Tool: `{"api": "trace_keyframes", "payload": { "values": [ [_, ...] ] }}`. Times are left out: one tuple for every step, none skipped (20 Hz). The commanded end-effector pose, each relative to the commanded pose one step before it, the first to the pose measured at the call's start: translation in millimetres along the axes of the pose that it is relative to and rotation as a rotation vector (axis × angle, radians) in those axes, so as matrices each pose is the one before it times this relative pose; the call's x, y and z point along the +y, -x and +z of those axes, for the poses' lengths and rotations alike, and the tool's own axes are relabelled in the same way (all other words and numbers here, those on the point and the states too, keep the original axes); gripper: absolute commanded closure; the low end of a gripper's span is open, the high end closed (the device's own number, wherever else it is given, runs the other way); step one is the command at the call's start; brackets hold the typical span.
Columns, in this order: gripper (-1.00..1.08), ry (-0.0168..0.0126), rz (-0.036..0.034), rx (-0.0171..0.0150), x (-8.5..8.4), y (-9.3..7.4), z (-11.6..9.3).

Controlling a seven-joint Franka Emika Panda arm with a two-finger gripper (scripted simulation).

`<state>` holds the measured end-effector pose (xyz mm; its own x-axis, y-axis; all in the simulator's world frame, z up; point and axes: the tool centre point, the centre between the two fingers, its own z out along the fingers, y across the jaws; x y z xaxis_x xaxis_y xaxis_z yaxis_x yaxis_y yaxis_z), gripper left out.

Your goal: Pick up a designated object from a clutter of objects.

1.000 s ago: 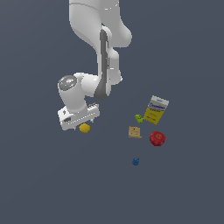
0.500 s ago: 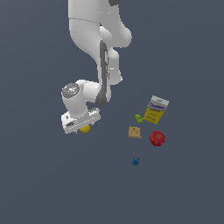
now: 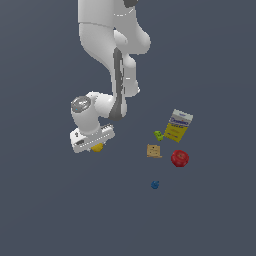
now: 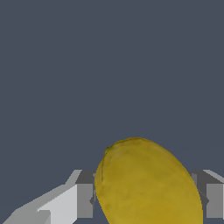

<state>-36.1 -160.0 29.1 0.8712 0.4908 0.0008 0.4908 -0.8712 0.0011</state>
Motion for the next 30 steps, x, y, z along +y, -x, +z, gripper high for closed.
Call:
{"api": "trace_keyframes", "payload": {
  "values": [
    [1.08,-0.00117,-0.0014,-0.00071,-0.87,-0.29,0.83],
    [1.08,0.0,0.0,0.0,0.0,0.0,0.0],
    [1.08,0.0012,0.00133,0.00078,0.86,0.23,-0.79],
    [1.08,0.0,0.0,0.0,-0.03,-0.09,-0.28],
    [1.08,0.0,0.0,0.0,-0.1,-0.27,-0.83],
    [1.08,0.0,0.0,0.0,-0.17,-0.45,-1.39],
    [1.08,0.0,0.0,0.0,-0.23,-0.63,-1.95],
    [1.08,0.0,0.0,0.0,-0.3,-0.81,-2.52],
    [1.08,0.0,0.0,0.0,-0.36,-1.0,-3.1],
    [1.08,0.0,0.0,0.0,-0.43,-1.18,-3.68],
    [1.08,0.0,0.0,0.0,-0.5,-1.37,-4.26],
    [1.08,0.0,0.0,0.0,-0.56,-1.55,-4.82],
    [1.08,0.0,0.0,0.0,-0.62,-1.72,-5.37],
    [1.08,0.0,0.0,0.0,-0.67,-1.89,-5.91],
    [1.08,0.0,0.0,0.0,-0.73,-2.06,-6.44],
    [1.08,0.0,0.0,0.0,-0.78,-2.22,-6.96],
    [1.08,0.0,0.0,0.0,-0.82,-2.38,-7.46],
    [1.08,0.0,0.0,0.0,-0.87,-2.54,-7.96],
    [1.08,0.0,0.0,0.0,-0.91,-2.69,-8.44],
    [1.08,0.00014,0.00021,-0.00064,-0.88,-2.83,-8.73],
    [1.08,0.0,0.0,0.0,-0.98,-2.99,-9.39],
    [1.08,0.0,0.0,0.0,-1.02,-3.15,-9.86],
    [1.08,0.0,0.0,0.0,-1.05,-3.3,-10.32],
    [1.08,0.00038,0.00009,-0.00057,-1.08,-3.41,-10.44],
    [1.08,0.0,0.0,0.0,-1.04,-3.35,-10.45],
    [1.08,0.0,0.0,0.0,-1.02,-3.34,-10.39],
    [1.08,0.0,0.0,0.0,-1.01,-3.34,-10.34],
    [1.08,0.0,0.0,0.0,-0.99,-3.34,-10.29],
    [1.08,0.00037,-0.00002,-0.00059,-1.06,-3.46,-10.14],
    [1.08,0.0,0.0,0.0,-0.96,-3.35,-10.22]
  ]
}}
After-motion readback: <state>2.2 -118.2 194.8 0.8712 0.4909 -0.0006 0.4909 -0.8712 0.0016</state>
